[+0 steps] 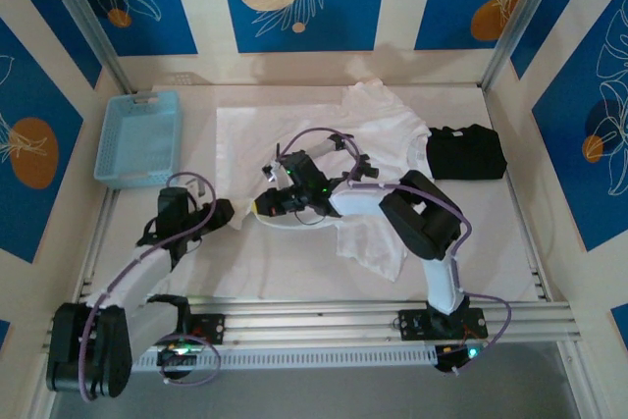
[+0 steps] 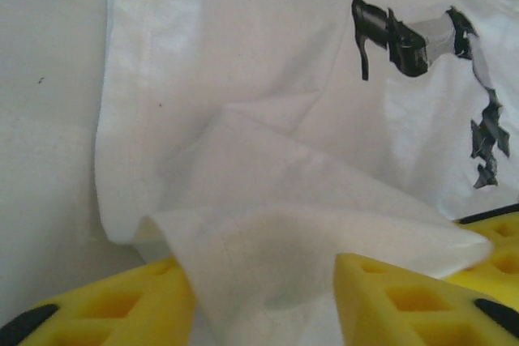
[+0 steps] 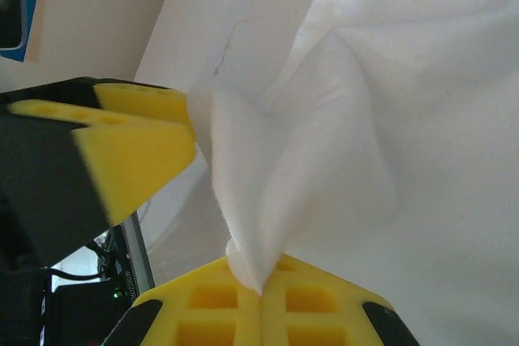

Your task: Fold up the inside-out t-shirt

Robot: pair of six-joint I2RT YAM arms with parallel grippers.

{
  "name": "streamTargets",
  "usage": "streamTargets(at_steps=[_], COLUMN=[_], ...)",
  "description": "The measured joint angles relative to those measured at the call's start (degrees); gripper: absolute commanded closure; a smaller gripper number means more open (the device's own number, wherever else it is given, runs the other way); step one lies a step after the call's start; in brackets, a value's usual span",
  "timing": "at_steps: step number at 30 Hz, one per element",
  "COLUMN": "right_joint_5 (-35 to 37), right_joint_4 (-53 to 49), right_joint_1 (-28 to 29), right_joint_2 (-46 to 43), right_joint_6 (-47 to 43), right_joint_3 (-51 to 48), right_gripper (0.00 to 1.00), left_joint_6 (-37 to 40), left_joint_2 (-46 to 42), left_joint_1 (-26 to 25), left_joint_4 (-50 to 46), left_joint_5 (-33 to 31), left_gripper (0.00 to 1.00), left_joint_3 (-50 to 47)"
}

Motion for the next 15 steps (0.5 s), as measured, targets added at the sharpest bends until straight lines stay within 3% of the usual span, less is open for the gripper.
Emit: streamTargets(at_steps=[8, 15], right_joint_5=[-0.76, -0.76], right_joint_4=[-1.18, -1.25], right_joint_1=[0.0, 0.0], right_joint_2=[1.05, 1.05], right_joint_6=[1.07, 1.11], right_joint_3=[0.44, 0.76], right_gripper=[1.0, 1.0], left_joint_6=[-3.54, -6.64], left_joint_2=[-9.44, -11.13], left_joint_1=[0.02, 0.0], left_joint_4=[-3.5, -3.65], left_joint_5=[0.98, 4.13], left_gripper=[0.35, 0.39], left_joint_3=[-5.75, -9.33])
